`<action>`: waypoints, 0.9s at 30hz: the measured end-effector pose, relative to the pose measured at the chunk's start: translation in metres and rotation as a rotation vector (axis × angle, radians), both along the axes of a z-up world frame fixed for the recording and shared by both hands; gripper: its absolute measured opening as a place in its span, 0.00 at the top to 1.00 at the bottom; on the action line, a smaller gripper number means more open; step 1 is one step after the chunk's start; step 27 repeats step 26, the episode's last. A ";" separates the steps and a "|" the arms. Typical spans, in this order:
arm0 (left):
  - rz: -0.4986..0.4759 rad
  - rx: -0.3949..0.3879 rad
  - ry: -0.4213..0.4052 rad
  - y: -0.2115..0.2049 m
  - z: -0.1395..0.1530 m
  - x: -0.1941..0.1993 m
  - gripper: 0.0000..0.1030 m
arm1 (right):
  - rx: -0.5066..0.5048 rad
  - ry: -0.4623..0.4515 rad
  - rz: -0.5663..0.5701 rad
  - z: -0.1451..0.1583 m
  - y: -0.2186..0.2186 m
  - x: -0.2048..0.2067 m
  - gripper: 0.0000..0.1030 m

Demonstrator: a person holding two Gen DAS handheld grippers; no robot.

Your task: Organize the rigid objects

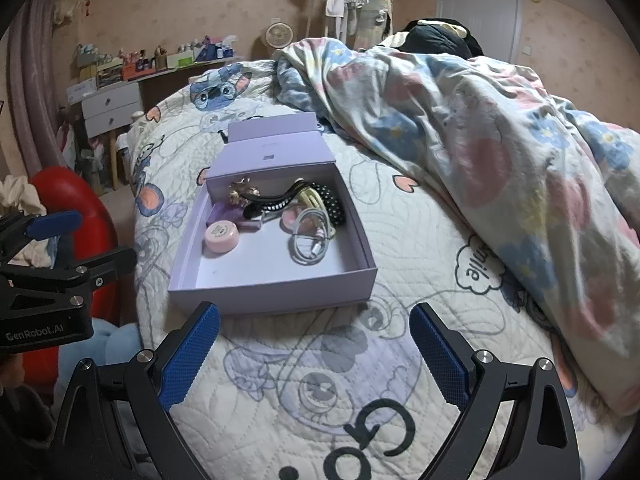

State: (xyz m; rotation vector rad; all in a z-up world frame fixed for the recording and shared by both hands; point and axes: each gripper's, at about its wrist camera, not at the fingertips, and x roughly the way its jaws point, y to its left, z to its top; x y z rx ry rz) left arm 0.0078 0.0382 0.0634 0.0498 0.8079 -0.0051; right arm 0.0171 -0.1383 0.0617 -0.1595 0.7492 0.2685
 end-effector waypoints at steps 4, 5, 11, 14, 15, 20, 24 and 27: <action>-0.009 0.011 0.007 -0.004 -0.001 0.000 0.15 | 0.001 0.002 -0.002 0.000 0.000 0.000 0.06; -0.012 0.011 0.008 -0.005 -0.001 0.001 0.15 | 0.001 0.003 -0.002 0.000 0.000 0.001 0.06; -0.020 0.016 0.007 -0.008 -0.001 0.000 0.15 | 0.004 0.004 -0.012 0.000 -0.005 0.000 0.06; -0.028 0.012 0.009 -0.010 -0.001 0.000 0.15 | 0.009 0.006 -0.016 0.000 -0.007 0.001 0.06; -0.032 0.008 0.010 -0.010 -0.002 0.000 0.15 | 0.010 0.007 -0.018 0.000 -0.008 0.001 0.06; -0.050 0.016 0.009 -0.016 -0.004 -0.002 0.15 | 0.012 0.008 -0.028 -0.001 -0.012 0.000 0.06; -0.068 0.004 0.013 -0.021 -0.006 -0.002 0.15 | 0.025 0.012 -0.044 0.000 -0.018 -0.003 0.06; -0.075 -0.003 0.019 -0.024 -0.008 0.000 0.15 | 0.025 0.012 -0.058 0.000 -0.023 -0.004 0.06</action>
